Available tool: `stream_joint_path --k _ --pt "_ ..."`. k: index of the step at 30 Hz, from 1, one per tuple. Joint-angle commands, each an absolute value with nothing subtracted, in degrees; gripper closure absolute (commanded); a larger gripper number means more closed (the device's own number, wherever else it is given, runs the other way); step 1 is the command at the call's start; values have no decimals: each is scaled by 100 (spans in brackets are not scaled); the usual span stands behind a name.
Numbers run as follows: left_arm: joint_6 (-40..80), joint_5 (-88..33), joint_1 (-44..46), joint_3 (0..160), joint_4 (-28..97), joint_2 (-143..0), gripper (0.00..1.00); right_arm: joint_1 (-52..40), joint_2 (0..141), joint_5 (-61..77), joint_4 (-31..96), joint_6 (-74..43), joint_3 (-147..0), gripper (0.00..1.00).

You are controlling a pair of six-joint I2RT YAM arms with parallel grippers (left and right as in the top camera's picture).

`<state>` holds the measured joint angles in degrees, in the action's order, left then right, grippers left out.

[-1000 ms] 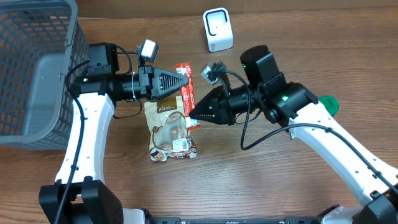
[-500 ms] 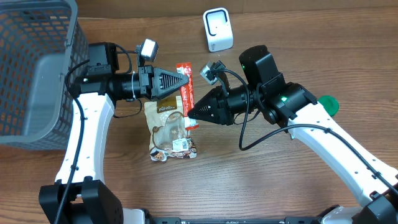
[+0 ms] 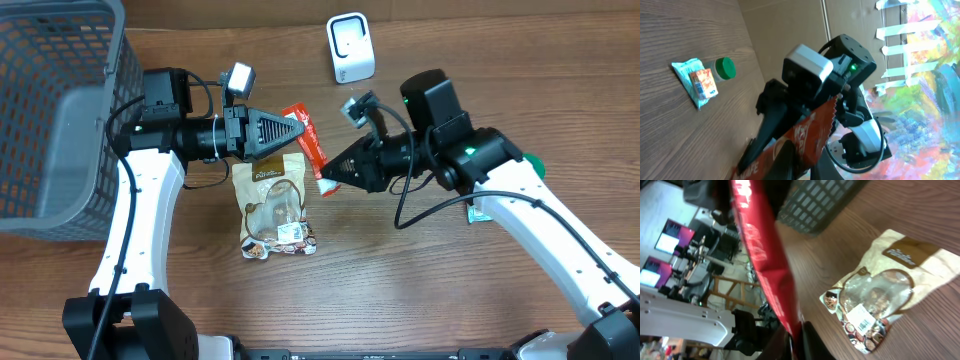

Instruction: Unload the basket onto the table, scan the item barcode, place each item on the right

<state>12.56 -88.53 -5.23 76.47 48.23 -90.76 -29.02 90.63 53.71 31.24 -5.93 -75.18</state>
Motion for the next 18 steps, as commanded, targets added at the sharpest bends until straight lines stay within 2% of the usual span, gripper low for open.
stream_joint_path --k 1,3,5,11,18 --pt "1328 -8941 -523 7699 4812 -9065 96 -2838 9013 5450 3118 -596 -7422 73" --pt "1330 -8941 -523 7699 4812 -9065 96 -2867 9013 5450 3118 -578 -7422 63" --pt "1334 -8941 -523 7699 4812 -9065 96 -2886 9013 5450 3111 -528 -7422 60" --pt "1922 -8938 -528 7699 4755 -9065 96 -2886 9013 5465 3092 -71 -7422 60" --pt "2246 -8943 -528 7699 4711 -9065 96 -2886 9013 6453 3046 502 -7422 63"
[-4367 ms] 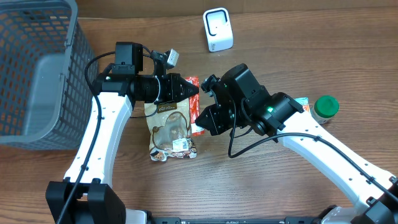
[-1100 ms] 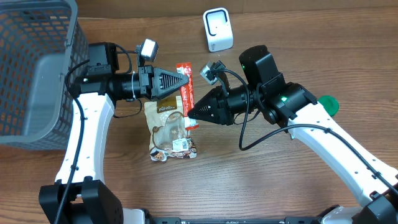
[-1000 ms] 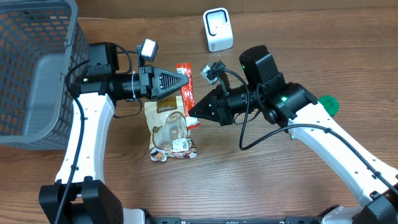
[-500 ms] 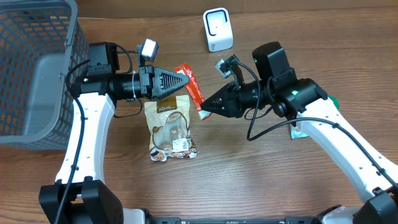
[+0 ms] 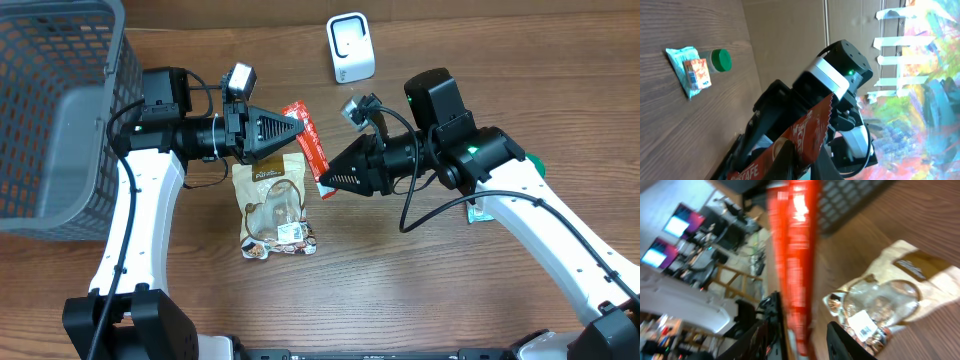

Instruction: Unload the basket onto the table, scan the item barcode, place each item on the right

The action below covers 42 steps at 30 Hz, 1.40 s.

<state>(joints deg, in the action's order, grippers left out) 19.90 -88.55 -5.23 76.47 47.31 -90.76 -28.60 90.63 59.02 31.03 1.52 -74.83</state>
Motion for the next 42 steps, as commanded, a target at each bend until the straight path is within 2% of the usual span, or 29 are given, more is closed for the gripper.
stream_joint_path --k 1,14,17,19,24,31,42 --pt "2296 -8945 -528 7699 4711 -9065 96 -2888 9013 6490 3048 502 -7422 64" --pt "2834 -9056 -526 7699 4303 -9065 96 -3164 9013 5898 3022 502 -7419 64" --pt "2834 -9056 -526 7699 4303 -9065 96 -3286 9013 5603 2954 502 -7419 72" --pt "2834 -9056 -526 7699 4303 -9065 96 -3334 9013 5472 2893 502 -7419 73" --pt "2834 -9056 -526 7699 4300 -9065 96 -3336 9013 5205 2777 499 -7419 71" --pt "2834 -9056 -526 7699 4300 -9065 96 -3336 9013 4805 2842 497 -7419 59" --pt "2832 -9056 -526 7699 4211 -9065 96 -3583 9041 5170 2764 478 -7419 60"
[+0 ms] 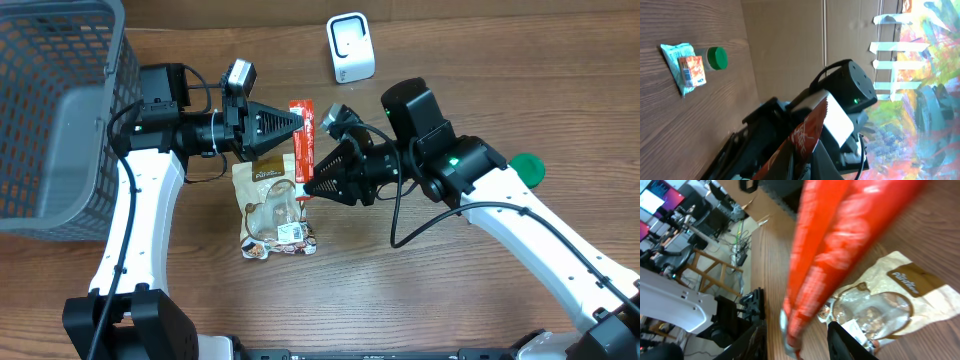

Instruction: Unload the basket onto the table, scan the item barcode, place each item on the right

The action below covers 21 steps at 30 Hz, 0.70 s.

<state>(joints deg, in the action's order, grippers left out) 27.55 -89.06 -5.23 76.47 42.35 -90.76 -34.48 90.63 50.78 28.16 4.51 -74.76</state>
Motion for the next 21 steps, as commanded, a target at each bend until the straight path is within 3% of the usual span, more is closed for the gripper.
stream_joint_path --k 1,12,16,21 --pt "2832 -9056 -526 7699 4211 -9065 96 -3621 9054 5168 2722 480 -7419 60" --pt "2832 -9056 -526 7699 4213 -9065 96 -3673 9251 5151 2517 471 -7419 73" --pt "2827 -9056 -526 7699 4209 -9065 96 -3625 9251 5122 2456 467 -7419 88" --pt "2825 -9054 -526 7699 4191 -9065 96 -3420 9251 5065 2550 454 -7419 89"
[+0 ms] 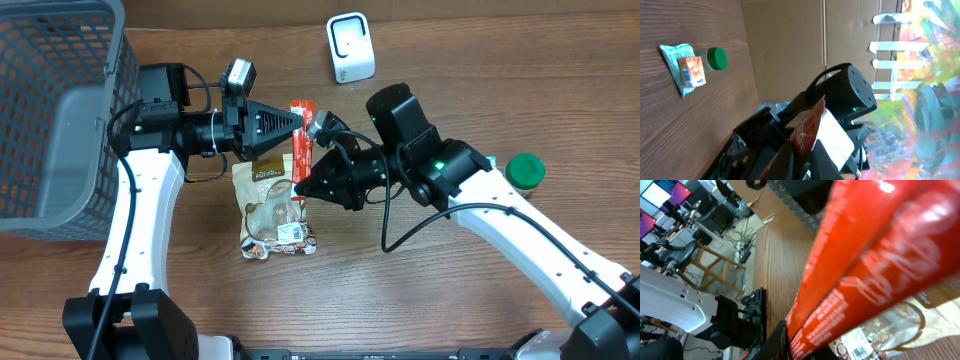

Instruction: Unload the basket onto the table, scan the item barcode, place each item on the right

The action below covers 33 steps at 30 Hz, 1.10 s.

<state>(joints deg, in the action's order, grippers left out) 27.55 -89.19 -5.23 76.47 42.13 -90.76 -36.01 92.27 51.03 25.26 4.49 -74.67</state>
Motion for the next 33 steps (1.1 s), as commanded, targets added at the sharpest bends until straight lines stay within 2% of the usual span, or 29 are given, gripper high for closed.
stream_joint_path --k 1,11,14,16,18,21,24,28,33 --pt "2816 -9054 -526 7699 4187 -9065 96 -3380 9251 5065 2582 454 -7419 89" --pt "2783 -8971 -528 7699 4147 -9065 96 -3208 9251 5196 2755 456 -7419 89" --pt "2783 -8868 -528 7699 4115 -9065 96 -3208 9251 5216 2773 456 -7419 94" --pt "2783 -8696 -528 7699 4058 -9065 92 -3208 9251 5214 2783 456 -7419 94" --pt "2727 -8425 -528 7699 3968 -9065 84 -3205 9251 5214 2805 456 -7419 94" --pt "2672 -7878 -528 7699 3931 -9065 56 -3208 9251 5218 2864 456 -7419 96" --pt "2359 -7734 -526 7699 3741 -9065 38 -3208 9251 5301 2906 440 -7419 96" --pt "2259 -7758 -519 7699 3730 -9065 36 -3208 9251 5833 2856 434 -7419 96" --pt "2224 -7959 -517 7699 3745 -9065 47 -3218 9251 6523 2703 432 -7419 96"
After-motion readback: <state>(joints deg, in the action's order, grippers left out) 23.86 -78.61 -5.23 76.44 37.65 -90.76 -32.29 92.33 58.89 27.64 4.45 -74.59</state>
